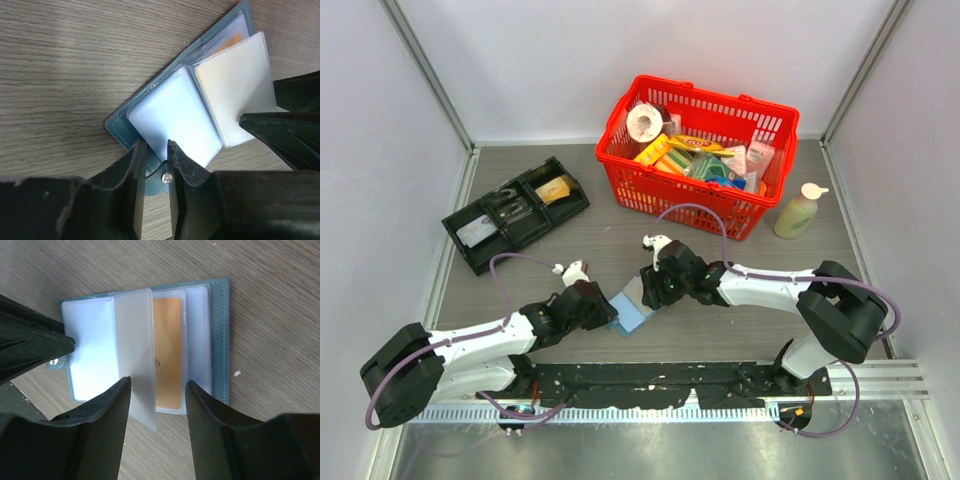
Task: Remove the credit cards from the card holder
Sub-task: Remove the credit card from the card holder.
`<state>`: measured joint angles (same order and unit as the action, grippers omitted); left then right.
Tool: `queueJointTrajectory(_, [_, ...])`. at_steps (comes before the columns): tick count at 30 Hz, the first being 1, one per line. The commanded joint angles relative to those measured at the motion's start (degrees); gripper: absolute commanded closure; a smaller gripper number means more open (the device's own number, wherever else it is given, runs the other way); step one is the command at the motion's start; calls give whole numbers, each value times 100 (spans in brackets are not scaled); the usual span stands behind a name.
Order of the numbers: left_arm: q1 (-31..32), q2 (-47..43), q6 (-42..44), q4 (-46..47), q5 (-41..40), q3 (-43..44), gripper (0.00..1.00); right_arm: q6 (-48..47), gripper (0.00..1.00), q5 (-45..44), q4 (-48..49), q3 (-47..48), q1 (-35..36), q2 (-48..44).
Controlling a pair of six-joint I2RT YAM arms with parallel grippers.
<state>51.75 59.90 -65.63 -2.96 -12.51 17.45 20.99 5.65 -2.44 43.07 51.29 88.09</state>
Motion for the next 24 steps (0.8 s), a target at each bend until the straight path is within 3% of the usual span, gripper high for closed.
queueJointTrajectory(1, [11,136,6,111,47,100,74,-113,48,156,-29,166,118,-371])
queueJointTrajectory(11, [28,75,-29,226,82,74,71,-148,48,647,-38,316,276,-451])
queueJointTrajectory(20, [28,-575,-187,200,-111,-180,46,19,48,1008,209,299,347,-469])
queueJointTrajectory(24, [28,-1023,-249,77,-234,-295,41,71,45,1061,209,307,347,-521])
